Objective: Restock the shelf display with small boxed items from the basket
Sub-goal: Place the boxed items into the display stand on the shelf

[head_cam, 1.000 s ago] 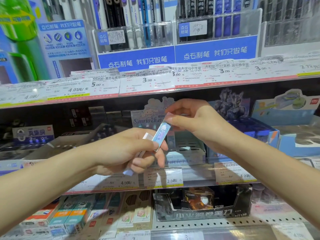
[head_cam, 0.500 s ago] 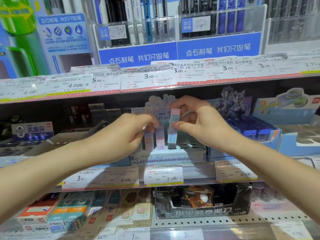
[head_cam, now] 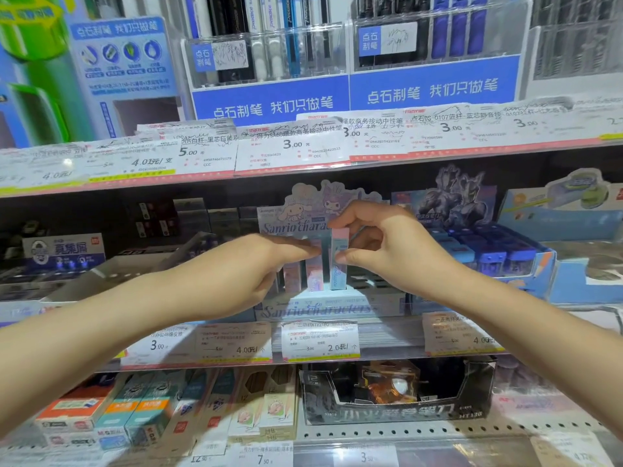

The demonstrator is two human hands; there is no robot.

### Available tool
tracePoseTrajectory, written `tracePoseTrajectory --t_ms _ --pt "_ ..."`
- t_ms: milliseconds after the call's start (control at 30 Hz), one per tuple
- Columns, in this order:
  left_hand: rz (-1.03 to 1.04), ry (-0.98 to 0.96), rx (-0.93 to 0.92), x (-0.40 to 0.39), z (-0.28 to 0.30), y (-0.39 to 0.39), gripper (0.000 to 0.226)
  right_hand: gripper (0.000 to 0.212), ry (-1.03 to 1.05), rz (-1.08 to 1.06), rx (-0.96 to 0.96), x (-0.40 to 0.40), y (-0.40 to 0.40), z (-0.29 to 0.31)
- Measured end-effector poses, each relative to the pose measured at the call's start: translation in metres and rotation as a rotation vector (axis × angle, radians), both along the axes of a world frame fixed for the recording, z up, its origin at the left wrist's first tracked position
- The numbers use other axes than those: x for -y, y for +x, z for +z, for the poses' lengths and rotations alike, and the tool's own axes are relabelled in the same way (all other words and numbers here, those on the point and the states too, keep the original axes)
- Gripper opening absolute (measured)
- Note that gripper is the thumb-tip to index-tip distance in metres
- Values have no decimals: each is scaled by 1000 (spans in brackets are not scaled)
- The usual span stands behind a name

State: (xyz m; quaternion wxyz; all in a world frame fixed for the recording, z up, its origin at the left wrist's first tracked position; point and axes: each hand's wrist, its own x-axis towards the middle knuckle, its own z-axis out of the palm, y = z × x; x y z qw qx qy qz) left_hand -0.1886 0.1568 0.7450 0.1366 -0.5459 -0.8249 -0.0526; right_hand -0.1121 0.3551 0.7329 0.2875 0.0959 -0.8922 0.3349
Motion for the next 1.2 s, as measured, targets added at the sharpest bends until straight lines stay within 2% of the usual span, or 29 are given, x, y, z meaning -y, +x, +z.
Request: tracePoseTrajectory --t_ms 167,233,367,533,667,800,867,967,1100,1200 --pt "-14 -29 42 -1 4 -6 75 20 118 -26 -49 1 0 -2" --pt "-24 -40 38 0 5 -7 76 15 101 -9 -94 2 0 -2" --pt "-25 -29 39 -1 7 -3 72 32 29 17 -29 3 1 2" --pt "-32 -36 46 -1 7 0 76 42 152 11 94 4 1 8" --pt "-16 -31 79 -2 7 -1 73 55 137 41 208 0 0 17" --pt "-59 296 5 -3 7 -2 47 61 -53 71 181 2 2 21" --pt "-82 438 38 -3 9 4 31 56 -163 123 130 5 7 23" --pt "-106 515 299 -7 12 14 21 44 -267 179 73 11 13 26" --pt "-109 505 1036 -12 14 26 4 33 -314 245 37 20 20 30" --pt "-220 399 1372 -12 16 27 32 24 -327 299 59 26 23 29"
